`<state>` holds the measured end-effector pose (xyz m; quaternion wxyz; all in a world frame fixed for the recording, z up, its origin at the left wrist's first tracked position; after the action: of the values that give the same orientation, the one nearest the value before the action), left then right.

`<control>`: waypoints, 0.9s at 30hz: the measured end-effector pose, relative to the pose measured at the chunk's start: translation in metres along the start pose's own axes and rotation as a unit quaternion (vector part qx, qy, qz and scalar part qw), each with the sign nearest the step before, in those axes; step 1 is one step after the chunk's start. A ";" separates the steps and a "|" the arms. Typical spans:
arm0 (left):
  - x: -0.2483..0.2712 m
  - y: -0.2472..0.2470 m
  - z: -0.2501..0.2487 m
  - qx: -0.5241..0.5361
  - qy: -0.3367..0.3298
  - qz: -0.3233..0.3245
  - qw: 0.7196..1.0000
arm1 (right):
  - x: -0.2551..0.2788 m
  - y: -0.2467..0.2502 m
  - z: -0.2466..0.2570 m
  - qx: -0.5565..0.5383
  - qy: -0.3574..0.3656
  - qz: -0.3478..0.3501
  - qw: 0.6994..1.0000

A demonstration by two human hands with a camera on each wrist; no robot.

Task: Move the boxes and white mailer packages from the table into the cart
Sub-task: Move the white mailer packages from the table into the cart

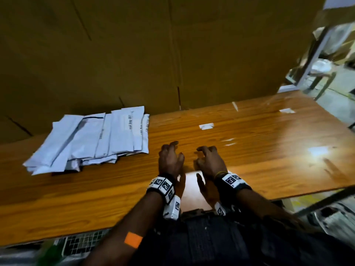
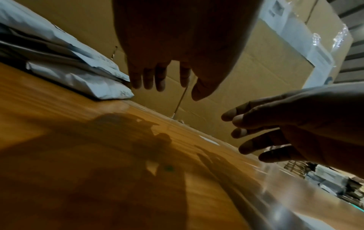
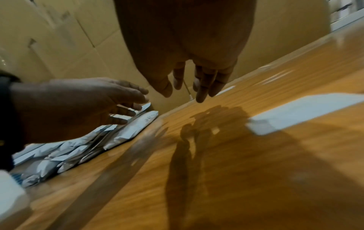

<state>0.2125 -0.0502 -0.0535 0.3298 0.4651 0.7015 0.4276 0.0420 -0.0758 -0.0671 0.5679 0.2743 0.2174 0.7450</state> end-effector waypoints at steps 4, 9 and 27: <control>-0.031 0.030 0.046 -0.026 0.019 -0.060 0.998 | -0.025 -0.044 0.042 -0.002 0.012 0.026 1.000; -0.072 0.059 0.107 -0.047 0.080 -0.090 0.992 | -0.052 -0.093 0.086 -0.009 0.041 0.048 0.998; -0.125 0.083 0.182 -0.109 0.125 0.007 0.986 | -0.109 -0.182 0.169 -0.066 0.038 0.110 0.991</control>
<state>0.4440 -0.0965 -0.0457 0.2849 0.3745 0.6832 0.5584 0.3075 -0.1314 -0.0729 0.4909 0.2299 0.1573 0.8255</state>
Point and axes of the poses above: each hand's wrist, its own x-axis away from the middle knuckle, its own y-axis out of the back of the hand, z = x × y, the point moved 7 cm from there along -x, towards the middle knuckle, and after that the axes turned 13 degrees about -x, right-handed, at the moved point
